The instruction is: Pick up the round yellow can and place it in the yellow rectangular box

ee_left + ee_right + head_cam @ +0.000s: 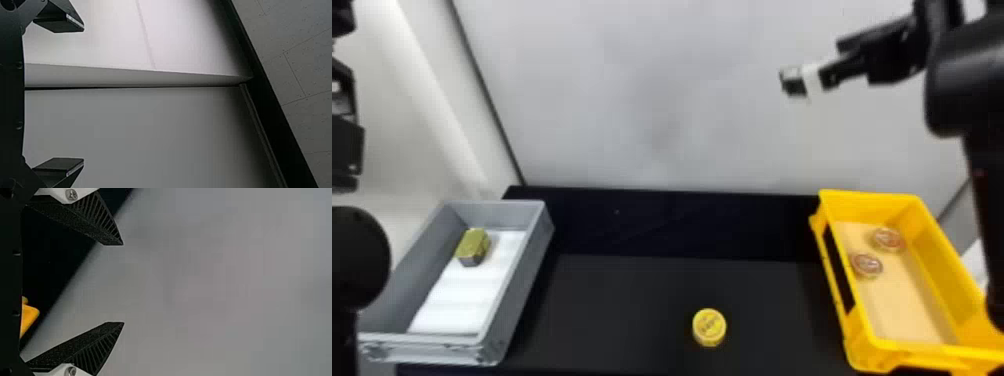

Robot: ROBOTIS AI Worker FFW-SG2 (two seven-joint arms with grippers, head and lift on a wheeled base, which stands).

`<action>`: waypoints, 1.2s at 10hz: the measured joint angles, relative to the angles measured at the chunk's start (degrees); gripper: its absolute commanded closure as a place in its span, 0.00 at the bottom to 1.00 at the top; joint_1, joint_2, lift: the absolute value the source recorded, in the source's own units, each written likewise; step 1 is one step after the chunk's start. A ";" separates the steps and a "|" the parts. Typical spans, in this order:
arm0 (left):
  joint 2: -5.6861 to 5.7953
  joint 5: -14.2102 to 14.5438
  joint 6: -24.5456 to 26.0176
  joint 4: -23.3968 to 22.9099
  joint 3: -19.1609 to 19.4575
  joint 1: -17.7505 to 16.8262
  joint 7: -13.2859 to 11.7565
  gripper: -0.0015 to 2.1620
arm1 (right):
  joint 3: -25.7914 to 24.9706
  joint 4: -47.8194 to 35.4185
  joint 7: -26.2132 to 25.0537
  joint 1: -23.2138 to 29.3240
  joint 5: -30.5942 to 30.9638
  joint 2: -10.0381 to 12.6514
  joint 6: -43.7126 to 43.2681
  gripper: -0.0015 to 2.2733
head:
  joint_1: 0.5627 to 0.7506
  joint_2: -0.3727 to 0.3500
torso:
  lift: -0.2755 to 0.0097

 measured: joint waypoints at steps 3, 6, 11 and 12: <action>-0.32 0.33 -0.02 -0.03 -0.44 0.30 -0.01 0.04 | -2.28 3.62 5.98 8.86 2.28 0.05 -3.28 0.01 | 0.70 0.59 | 0.96; -0.73 0.55 -0.07 -0.02 -0.71 0.71 -0.05 0.04 | -5.81 6.87 7.27 19.25 2.46 0.35 -7.91 0.01 | 0.70 0.59 | 0.96; -1.11 0.75 -0.50 0.45 -1.22 0.66 -0.09 0.04 | -5.49 19.47 8.37 24.33 -3.37 1.74 -17.28 0.01 | 0.70 0.59 | 0.96; -1.18 0.75 -0.64 0.62 -1.42 0.50 -0.09 0.04 | -4.44 23.61 8.16 23.82 -5.86 2.24 -20.74 0.01 | 0.70 0.59 | 0.96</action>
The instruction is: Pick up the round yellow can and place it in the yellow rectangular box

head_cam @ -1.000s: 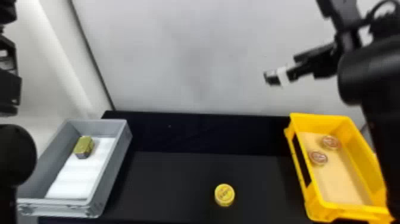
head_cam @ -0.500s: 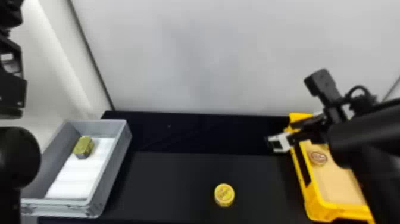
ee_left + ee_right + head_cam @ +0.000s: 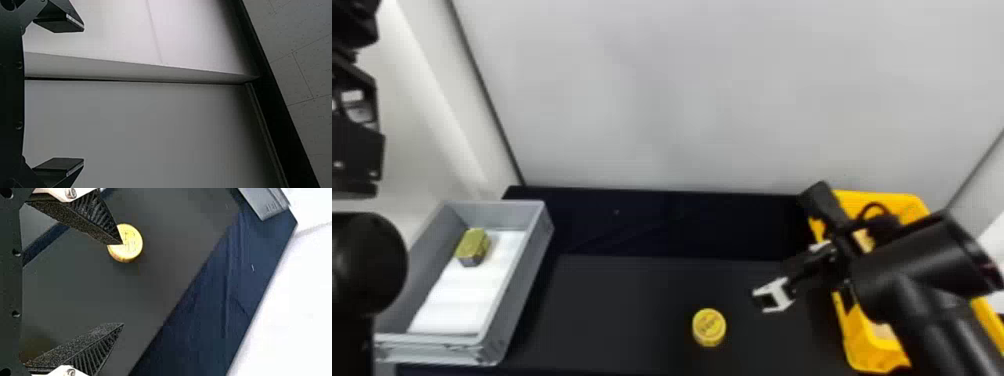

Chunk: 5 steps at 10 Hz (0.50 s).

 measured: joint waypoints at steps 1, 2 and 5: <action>-0.07 0.00 -0.15 0.18 -0.18 -0.16 0.00 0.04 | 1.44 4.35 -0.46 -0.84 -2.16 0.37 -3.13 0.01 | 0.70 0.59 | 0.96; -0.13 0.00 -0.32 0.35 -0.38 -0.34 0.00 0.04 | 2.64 8.39 -1.02 -1.79 -3.87 0.71 -5.62 0.01 | 0.70 0.59 | 0.96; -0.40 0.00 -0.83 0.92 -1.06 -0.95 0.00 0.04 | 4.16 16.80 -2.85 -4.36 -5.55 1.67 -10.75 0.01 | 0.70 0.59 | 0.96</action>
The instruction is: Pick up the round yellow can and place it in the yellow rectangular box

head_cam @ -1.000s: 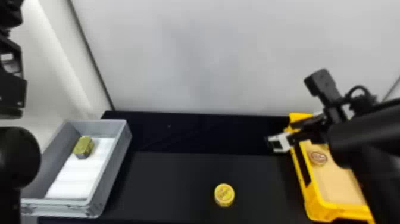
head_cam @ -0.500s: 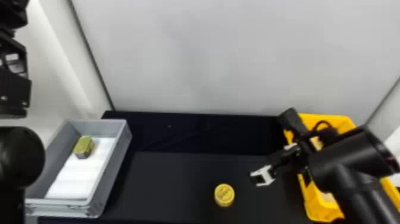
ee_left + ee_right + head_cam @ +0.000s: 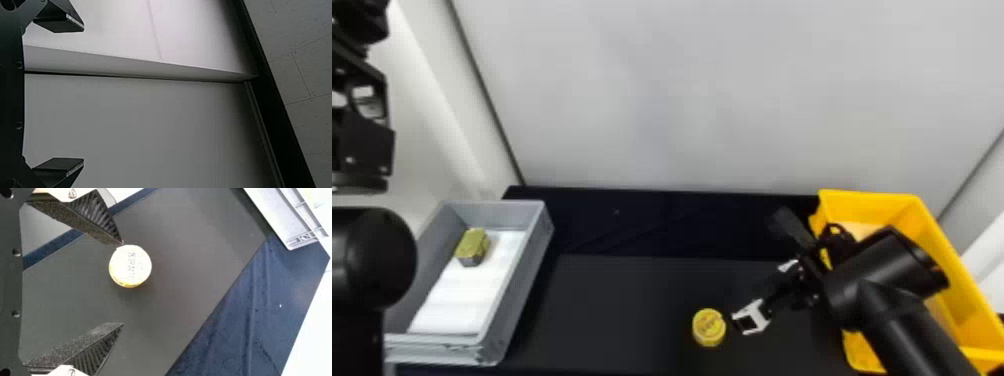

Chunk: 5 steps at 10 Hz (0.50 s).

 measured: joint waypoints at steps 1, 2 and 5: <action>-0.04 0.00 -0.10 0.12 -0.17 -0.18 0.00 0.04 | 1.05 2.32 -0.54 -1.08 -0.01 0.19 -2.24 0.01 | 0.70 0.59 | 0.96; -0.08 0.00 -0.22 0.25 -0.31 -0.33 0.00 0.04 | 2.31 4.58 -1.17 -2.03 -0.05 0.39 -4.41 0.01 | 0.70 0.59 | 0.96; -0.21 0.00 -0.48 0.71 -0.87 -0.88 0.00 0.04 | 4.70 10.61 -2.40 -3.49 -1.95 1.92 -8.93 0.01 | 0.70 0.59 | 0.96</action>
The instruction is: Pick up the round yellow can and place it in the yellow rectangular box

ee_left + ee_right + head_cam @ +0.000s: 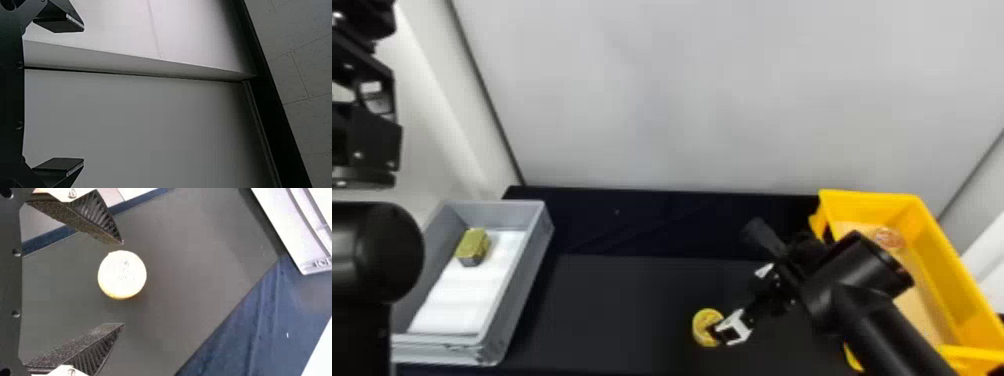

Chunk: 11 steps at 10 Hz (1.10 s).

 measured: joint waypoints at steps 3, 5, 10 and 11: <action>-0.01 0.00 -0.03 0.28 -0.40 -0.45 0.00 0.04 | 2.06 4.10 -0.92 -1.16 -2.18 0.57 -2.69 0.01 | 0.70 0.59 | 0.96; -0.01 0.00 -0.12 0.35 -0.51 -0.61 0.00 0.04 | 2.73 6.28 -1.68 -1.97 -2.78 0.69 -4.03 0.01 | 0.70 0.59 | 0.96; -0.01 0.00 -0.40 0.47 -0.62 -0.78 0.00 0.04 | 4.49 10.11 -3.39 -2.91 -4.06 1.58 -6.34 0.01 | 0.70 0.59 | 0.96; -0.01 0.00 -0.43 0.50 -0.71 -0.83 0.00 0.04 | 4.64 10.39 -3.62 -2.97 -4.18 1.63 -6.55 0.01 | 0.70 0.59 | 0.96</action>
